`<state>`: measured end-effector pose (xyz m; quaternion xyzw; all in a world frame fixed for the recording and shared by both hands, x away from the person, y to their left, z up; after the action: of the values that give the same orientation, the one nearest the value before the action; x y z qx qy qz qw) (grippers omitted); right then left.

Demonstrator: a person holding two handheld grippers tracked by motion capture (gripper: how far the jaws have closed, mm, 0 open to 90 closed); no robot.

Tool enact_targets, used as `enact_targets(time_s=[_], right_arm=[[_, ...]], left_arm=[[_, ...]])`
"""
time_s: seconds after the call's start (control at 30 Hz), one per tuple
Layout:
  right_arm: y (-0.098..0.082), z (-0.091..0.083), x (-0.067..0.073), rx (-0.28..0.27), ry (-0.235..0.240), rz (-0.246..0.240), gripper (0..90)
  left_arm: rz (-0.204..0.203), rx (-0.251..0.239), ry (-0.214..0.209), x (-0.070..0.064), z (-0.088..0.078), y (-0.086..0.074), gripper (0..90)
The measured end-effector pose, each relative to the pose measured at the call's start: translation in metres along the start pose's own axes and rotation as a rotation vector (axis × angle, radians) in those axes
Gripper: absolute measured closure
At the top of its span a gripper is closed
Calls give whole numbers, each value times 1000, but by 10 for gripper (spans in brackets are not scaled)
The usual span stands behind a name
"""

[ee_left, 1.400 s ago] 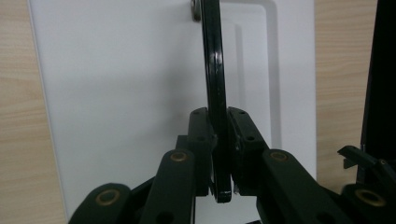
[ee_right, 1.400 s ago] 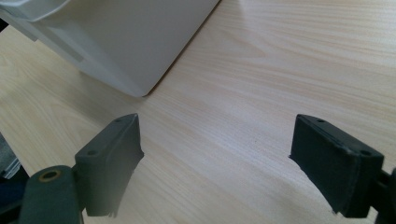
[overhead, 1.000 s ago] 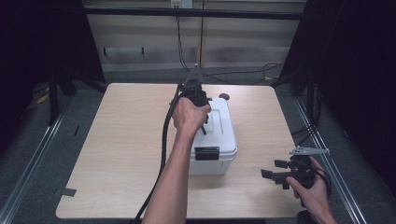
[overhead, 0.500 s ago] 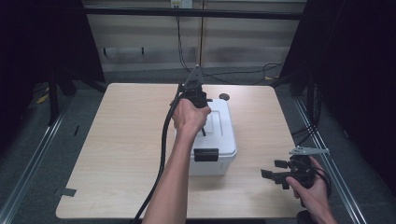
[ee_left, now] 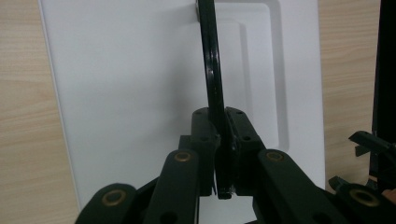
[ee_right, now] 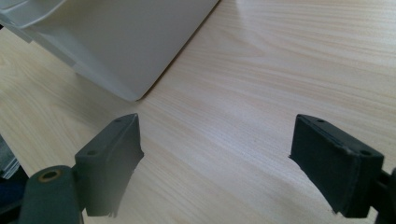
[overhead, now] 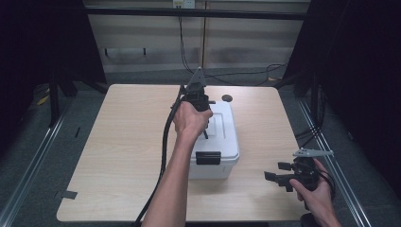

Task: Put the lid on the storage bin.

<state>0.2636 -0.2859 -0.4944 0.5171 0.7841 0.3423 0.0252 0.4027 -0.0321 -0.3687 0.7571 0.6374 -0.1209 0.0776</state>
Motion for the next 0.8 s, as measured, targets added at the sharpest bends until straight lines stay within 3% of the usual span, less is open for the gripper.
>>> enact_targets(time_s=[0.1, 0.2, 0.33, 0.4, 0.47, 0.67, 0.8], right_arm=[[0, 0, 0, -2, -1, 1, 157], [0, 0, 0, -1, -1, -2, 156], [0, 0, 0, -1, 0, -3, 156], [0, -1, 0, -1, 0, -4, 156], [0, -1, 0, -3, -2, -5, 157], [0, 0, 1, -1, -2, -1, 156], [0, 0, 1, 0, -3, 1, 157]], left_arm=[[17, -2, -2, 0, 1, 0, 811], [50, -10, -20, 0, 2, 1, 691], [94, -56, -32, -1, -4, 4, 531], [115, -59, -35, 1, -6, 4, 489], [137, -69, -27, 5, -8, 3, 455], [165, -112, -57, 19, -16, 3, 352], [183, -134, -70, 35, -22, 2, 276]])
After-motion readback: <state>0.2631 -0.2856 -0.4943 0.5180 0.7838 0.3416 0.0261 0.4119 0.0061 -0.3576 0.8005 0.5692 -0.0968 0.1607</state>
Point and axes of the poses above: each handheld gripper's, and its own axes: z roughly forward along the jaws, y roughly out of its top, x roughly to its left, the point moved 7 cm from there along z, roughly forward along the jaws, and after that the axes turned 10 degrees about x, right-handed, at the moved point
